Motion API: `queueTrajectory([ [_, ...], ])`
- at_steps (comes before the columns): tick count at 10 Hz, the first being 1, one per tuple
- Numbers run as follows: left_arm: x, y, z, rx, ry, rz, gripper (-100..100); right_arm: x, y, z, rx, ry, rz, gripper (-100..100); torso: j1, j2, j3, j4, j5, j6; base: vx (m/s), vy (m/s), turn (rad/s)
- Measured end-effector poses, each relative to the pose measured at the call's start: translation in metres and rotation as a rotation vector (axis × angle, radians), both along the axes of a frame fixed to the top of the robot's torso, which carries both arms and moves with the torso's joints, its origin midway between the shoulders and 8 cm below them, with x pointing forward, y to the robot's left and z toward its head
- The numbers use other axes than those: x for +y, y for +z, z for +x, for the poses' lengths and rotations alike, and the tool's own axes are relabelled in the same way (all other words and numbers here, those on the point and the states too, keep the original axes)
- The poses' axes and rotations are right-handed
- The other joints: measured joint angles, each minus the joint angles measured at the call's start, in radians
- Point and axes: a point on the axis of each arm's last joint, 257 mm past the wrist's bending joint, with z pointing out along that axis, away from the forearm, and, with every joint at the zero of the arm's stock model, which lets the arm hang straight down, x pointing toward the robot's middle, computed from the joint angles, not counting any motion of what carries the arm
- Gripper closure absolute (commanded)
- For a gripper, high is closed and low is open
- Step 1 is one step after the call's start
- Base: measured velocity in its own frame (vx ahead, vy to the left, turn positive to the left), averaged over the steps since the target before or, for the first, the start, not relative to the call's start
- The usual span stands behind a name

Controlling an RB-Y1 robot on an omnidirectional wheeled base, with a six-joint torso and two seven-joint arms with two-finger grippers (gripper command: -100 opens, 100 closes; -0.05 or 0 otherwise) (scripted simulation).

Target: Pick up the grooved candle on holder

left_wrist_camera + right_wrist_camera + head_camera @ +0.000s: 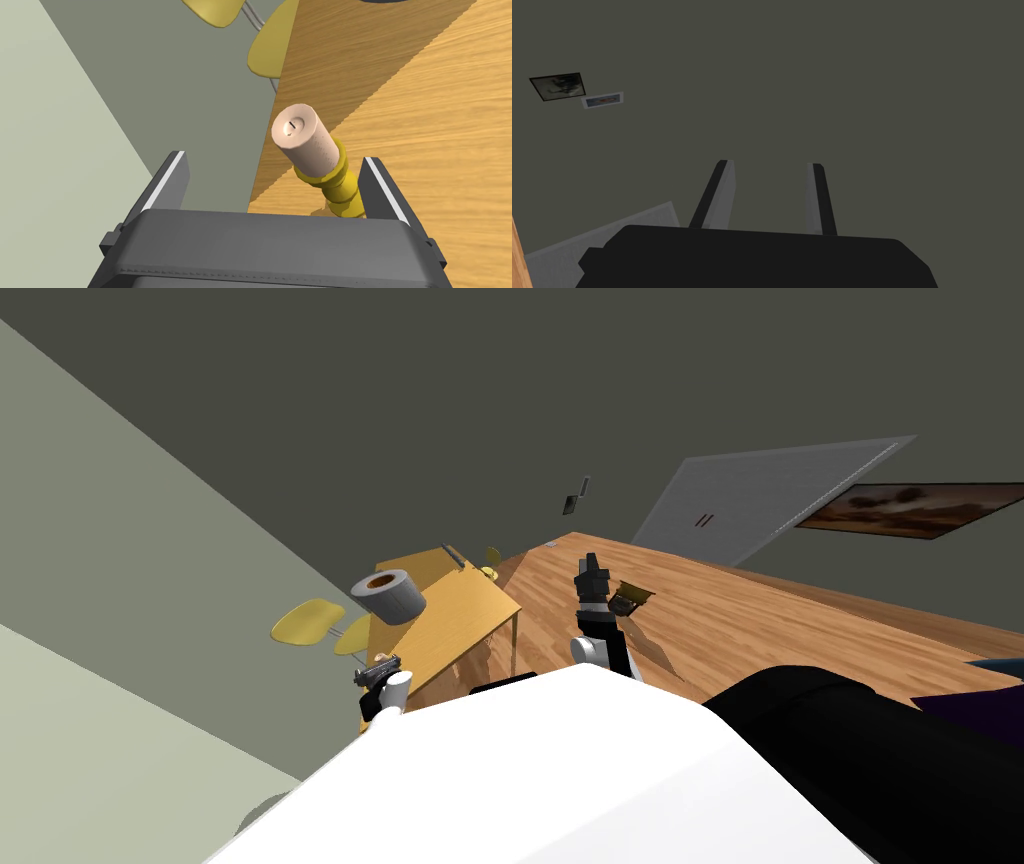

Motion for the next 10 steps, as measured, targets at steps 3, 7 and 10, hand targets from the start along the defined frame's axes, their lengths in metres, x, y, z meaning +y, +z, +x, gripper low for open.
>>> queueTrajectory([
  [3, 0.002, -0.029, -0.018, 0.030, 0.052, -0.081, -100, 0.000, 0.000, 0.000, 0.000, 0.000, 0.000, 0, 0.001, -0.001, -0.001, 0.000, 0.000, 0.000, 0.034, 0.035, -0.082],
  [7, 0.003, -0.045, -0.027, 0.041, 0.095, -0.135, 0, 0.000, 0.000, 0.000, 0.000, 0.000, 0.000, 0, -0.001, 0.000, 0.000, 0.000, 0.000, 0.000, 0.015, 0.013, -0.031],
  [10, -0.004, -0.045, -0.025, 0.041, 0.052, -0.126, -100, 0.000, 0.000, 0.000, 0.000, 0.000, 0.000, 0, -0.002, -0.006, -0.003, -0.001, 0.000, -0.001, 0.125, 0.004, 0.276],
])
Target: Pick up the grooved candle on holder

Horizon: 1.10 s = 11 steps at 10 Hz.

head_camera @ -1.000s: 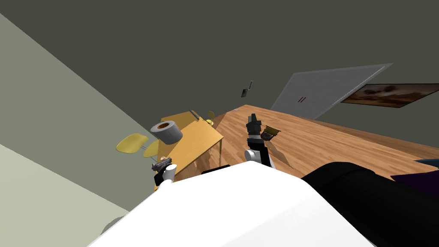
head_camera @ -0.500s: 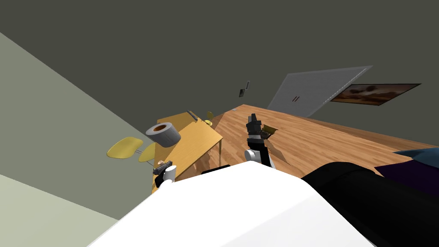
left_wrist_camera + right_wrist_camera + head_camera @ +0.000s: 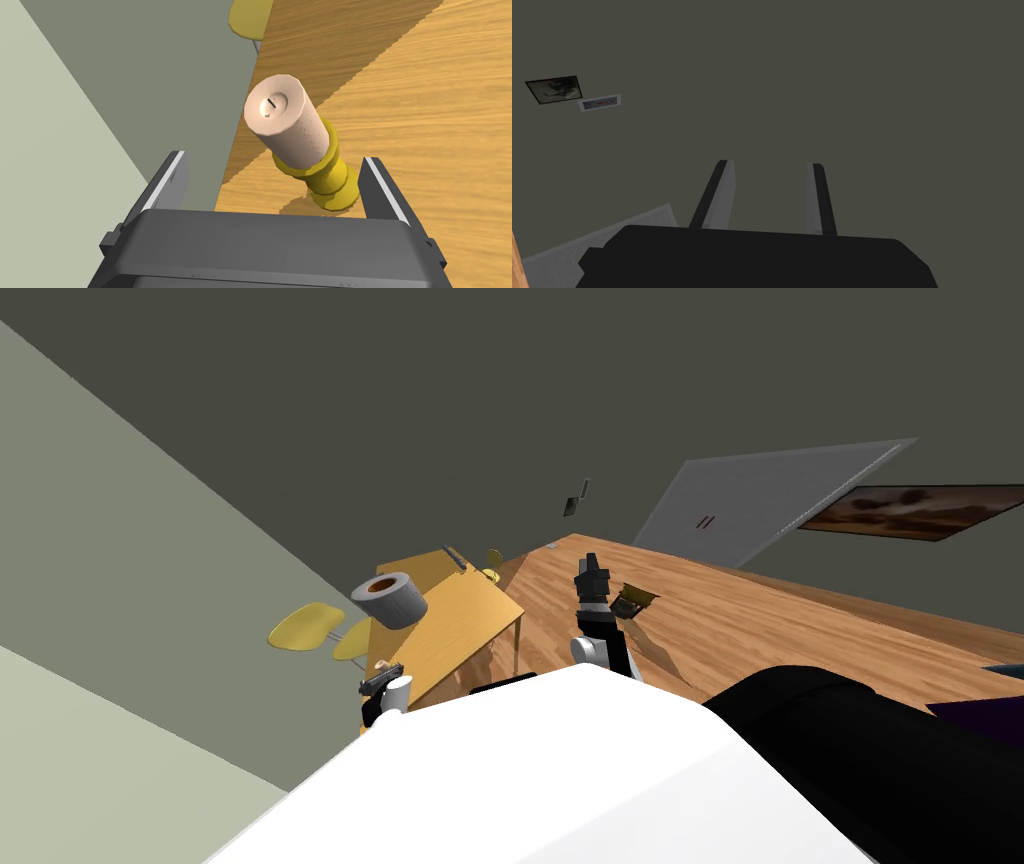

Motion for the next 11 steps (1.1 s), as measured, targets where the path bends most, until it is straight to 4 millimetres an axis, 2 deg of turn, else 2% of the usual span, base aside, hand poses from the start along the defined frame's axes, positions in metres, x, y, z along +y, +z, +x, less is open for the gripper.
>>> queueTrajectory([
  [10, -0.051, -0.008, 0.006, 0.002, -0.234, -0.006, -100, 0.000, 0.000, 0.000, 0.000, 0.000, 0.000, 0, -0.001, -0.001, -0.001, -0.001, 0.000, 0.001, 0.120, -0.024, 0.214],
  [11, -0.052, -0.008, 0.006, 0.000, -0.235, -0.010, 100, 0.000, 0.000, 0.000, 0.000, 0.000, 0.000, 0, 0.000, 0.002, 0.001, 0.000, 0.000, 0.001, 0.011, -0.007, -0.015],
])
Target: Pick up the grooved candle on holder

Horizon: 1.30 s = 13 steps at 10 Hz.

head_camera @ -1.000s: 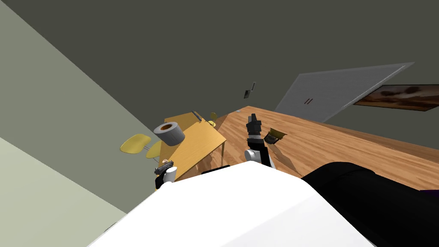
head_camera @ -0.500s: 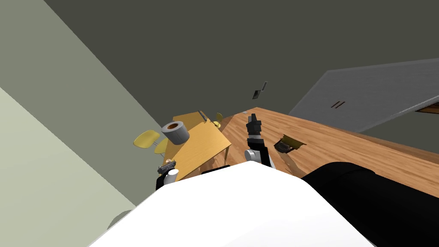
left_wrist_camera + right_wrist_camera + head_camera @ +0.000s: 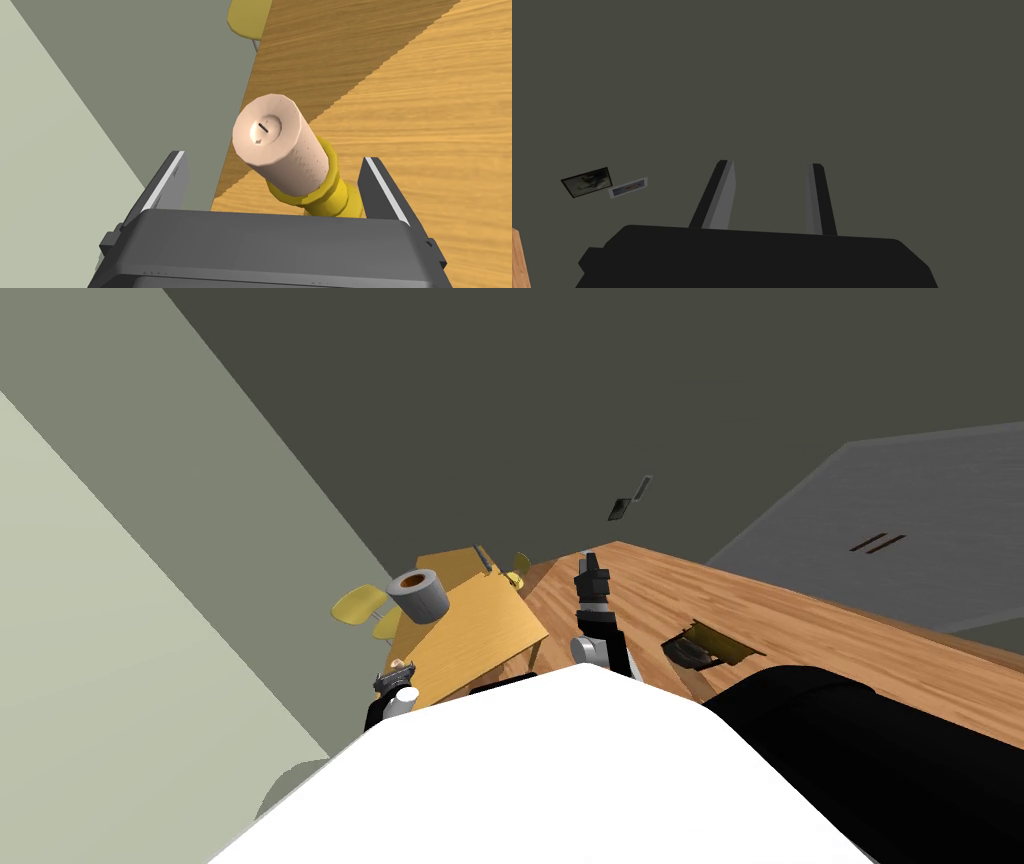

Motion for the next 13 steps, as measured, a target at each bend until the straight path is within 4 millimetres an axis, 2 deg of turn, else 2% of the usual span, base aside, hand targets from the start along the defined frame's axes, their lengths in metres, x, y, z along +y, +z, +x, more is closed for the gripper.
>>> queueTrajectory([
  [4, 0.000, 0.000, 0.001, -0.002, 0.001, -0.002, 100, 0.000, 0.000, 0.000, 0.000, 0.000, 0.000, 0, 0.002, 0.005, 0.003, 0.001, 0.000, 0.000, 0.002, -0.001, 0.002],
  [5, 0.000, 0.000, 0.001, -0.002, 0.001, -0.002, 0, 0.000, 0.000, 0.000, 0.000, 0.000, 0.000, 0, 0.002, 0.005, 0.003, 0.001, 0.000, 0.000, 0.000, 0.000, 0.000],
  [6, 0.000, 0.000, 0.001, -0.002, 0.001, -0.002, 100, 0.000, 0.000, 0.000, 0.000, 0.000, 0.000, 0, 0.002, 0.005, 0.003, 0.001, 0.000, 0.000, -0.038, 0.019, -0.200],
  [13, 0.033, 0.007, -0.001, -0.008, 0.135, 0.013, 100, 0.000, 0.000, 0.000, 0.000, 0.000, 0.000, 0, 0.003, 0.014, 0.008, 0.003, 0.000, 0.001, -0.127, 0.027, -0.234],
])
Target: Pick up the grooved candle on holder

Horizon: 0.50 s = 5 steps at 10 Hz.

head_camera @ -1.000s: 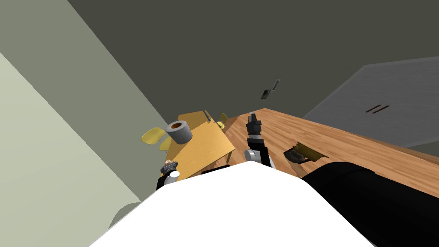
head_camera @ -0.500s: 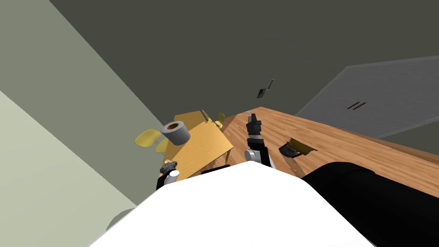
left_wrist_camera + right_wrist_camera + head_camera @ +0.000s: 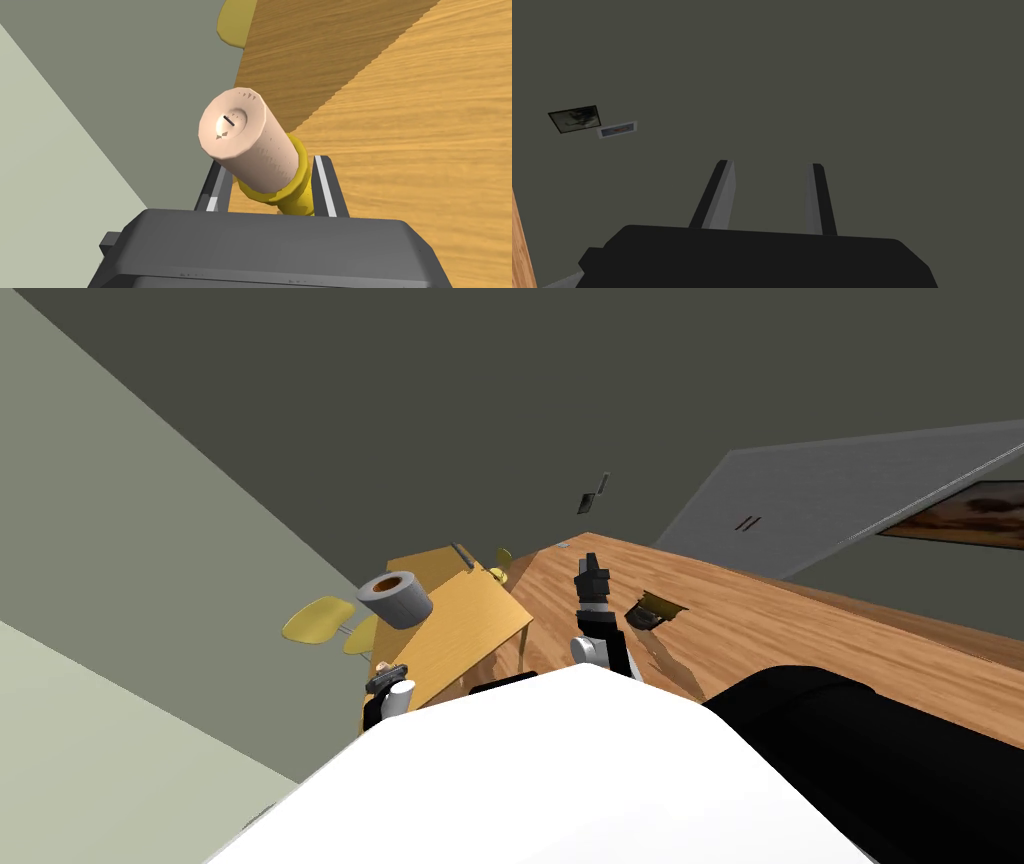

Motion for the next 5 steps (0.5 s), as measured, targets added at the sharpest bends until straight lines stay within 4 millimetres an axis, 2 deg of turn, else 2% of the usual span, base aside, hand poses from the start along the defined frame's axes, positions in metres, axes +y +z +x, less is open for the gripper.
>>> queueTrajectory([
  [2, 0.007, 0.001, -0.001, 0.000, 0.035, -0.003, 100, 0.000, 0.000, 0.000, 0.000, 0.000, 0.000, 0, -0.001, -0.001, -0.001, -0.001, 0.000, -0.001, -0.124, 0.000, -0.217],
  [4, 0.018, 0.002, -0.003, 0.004, 0.090, -0.005, 100, 0.000, 0.000, 0.000, 0.000, 0.000, 0.000, 0, 0.000, 0.001, 0.000, 0.000, 0.000, 0.000, -0.157, 0.022, -0.327],
  [5, 0.023, 0.003, -0.005, 0.006, 0.121, -0.008, 100, 0.000, 0.000, 0.000, 0.000, 0.000, 0.000, 0, 0.002, 0.001, 0.001, 0.000, 0.000, 0.000, -0.070, 0.022, -0.082],
])
